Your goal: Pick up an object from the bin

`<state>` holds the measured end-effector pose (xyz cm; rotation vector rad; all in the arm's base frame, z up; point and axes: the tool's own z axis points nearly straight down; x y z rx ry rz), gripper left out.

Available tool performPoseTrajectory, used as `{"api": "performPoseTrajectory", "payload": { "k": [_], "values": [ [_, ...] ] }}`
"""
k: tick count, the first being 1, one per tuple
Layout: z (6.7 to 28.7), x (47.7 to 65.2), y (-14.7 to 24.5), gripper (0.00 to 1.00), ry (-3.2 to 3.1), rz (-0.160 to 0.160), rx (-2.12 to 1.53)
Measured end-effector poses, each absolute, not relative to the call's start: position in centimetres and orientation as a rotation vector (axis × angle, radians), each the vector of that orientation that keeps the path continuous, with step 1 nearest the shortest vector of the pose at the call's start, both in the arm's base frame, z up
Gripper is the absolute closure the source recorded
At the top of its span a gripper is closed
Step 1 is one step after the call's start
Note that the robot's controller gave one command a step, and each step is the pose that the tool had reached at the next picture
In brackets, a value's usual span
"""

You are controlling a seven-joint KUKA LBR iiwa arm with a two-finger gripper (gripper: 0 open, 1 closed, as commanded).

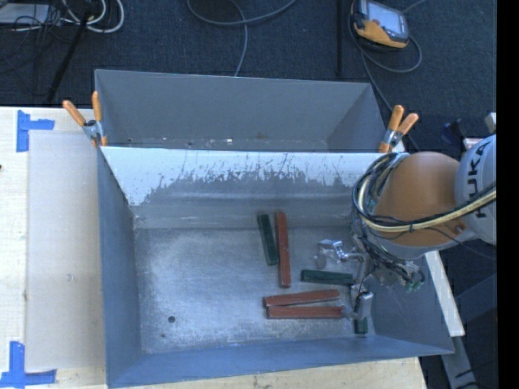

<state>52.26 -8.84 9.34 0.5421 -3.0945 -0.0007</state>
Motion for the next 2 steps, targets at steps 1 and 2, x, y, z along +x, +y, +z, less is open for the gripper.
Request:
{"api": "performPoseTrajectory", "payload": {
  "k": [1, 2],
  "values": [
    [6.91, 53.72, -5.74, 0.0, -3.1, 0.0, 0.509],
    [7.31, 53.83, -5.87, 1.0, -3.1, 0.002, 0.51]
  ]
}}
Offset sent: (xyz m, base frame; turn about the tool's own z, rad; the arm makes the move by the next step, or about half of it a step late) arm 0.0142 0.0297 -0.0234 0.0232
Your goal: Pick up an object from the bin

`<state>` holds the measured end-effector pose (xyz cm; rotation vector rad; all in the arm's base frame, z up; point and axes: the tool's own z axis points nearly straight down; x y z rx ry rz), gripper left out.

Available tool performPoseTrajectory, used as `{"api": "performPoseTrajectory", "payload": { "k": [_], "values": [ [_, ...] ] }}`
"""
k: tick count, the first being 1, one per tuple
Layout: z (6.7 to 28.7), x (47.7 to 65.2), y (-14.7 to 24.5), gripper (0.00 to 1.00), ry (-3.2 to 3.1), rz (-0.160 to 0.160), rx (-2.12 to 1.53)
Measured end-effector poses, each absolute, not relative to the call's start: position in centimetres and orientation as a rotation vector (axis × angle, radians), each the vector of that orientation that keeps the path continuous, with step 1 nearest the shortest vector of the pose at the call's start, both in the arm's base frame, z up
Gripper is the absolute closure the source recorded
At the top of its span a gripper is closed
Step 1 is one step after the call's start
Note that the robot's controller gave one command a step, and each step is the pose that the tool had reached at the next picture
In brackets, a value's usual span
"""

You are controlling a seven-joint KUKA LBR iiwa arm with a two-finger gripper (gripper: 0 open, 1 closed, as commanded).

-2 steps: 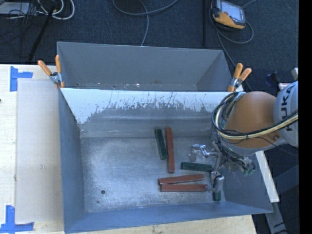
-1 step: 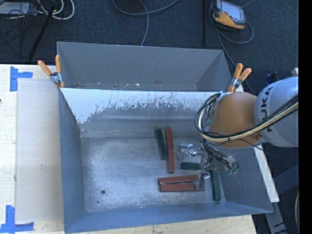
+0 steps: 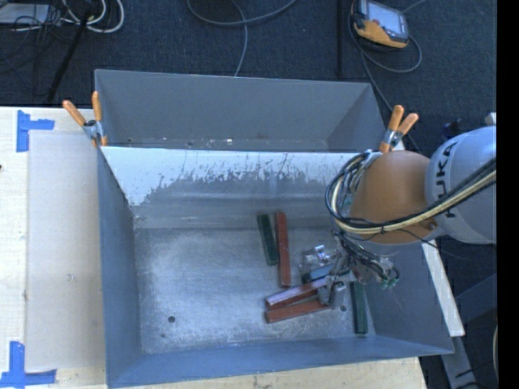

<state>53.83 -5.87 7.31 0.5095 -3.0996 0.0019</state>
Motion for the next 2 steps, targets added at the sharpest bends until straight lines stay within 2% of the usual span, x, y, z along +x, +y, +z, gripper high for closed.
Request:
{"api": "performPoseTrajectory", "payload": {
  "k": [1, 2],
  "values": [
    [18.5, 53.9, -6.7, 1.0, -3.116, 0.003, 0.451],
    [16.5, 54.2, -4.5, 1.0, -3.053, -0.003, 0.734]
  ]
}}
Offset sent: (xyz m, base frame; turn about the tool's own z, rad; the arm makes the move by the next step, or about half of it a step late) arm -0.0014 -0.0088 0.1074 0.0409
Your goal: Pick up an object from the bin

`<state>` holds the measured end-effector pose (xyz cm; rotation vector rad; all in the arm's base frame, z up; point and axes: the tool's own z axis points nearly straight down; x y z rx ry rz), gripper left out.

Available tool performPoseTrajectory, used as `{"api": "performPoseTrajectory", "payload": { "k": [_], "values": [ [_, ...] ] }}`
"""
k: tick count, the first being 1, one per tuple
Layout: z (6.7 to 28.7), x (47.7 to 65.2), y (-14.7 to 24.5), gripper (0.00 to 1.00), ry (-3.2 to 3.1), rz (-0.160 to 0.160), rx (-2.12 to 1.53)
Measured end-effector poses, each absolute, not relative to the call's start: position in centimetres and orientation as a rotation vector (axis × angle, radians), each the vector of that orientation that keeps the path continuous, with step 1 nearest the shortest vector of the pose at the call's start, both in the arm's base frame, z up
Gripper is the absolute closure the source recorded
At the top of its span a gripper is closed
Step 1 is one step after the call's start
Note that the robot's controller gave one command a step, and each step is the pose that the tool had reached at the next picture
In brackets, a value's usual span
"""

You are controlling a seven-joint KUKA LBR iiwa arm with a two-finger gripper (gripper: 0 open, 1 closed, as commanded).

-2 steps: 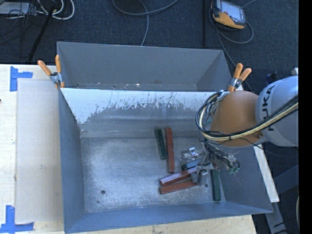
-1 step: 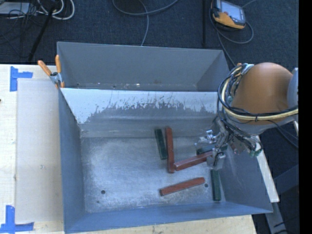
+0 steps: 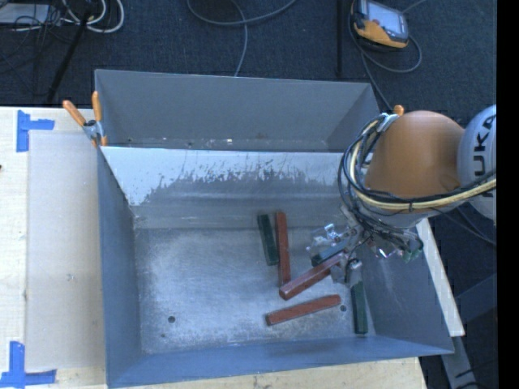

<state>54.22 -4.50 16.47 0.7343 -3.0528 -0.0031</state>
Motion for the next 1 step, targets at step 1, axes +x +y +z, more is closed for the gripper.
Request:
{"api": "performPoseTrajectory", "payload": {
  "k": [1],
  "values": [
    [21.85, 54.61, -4.3, 1.0, -3.062, 0.002, 0.724]
  ]
}}
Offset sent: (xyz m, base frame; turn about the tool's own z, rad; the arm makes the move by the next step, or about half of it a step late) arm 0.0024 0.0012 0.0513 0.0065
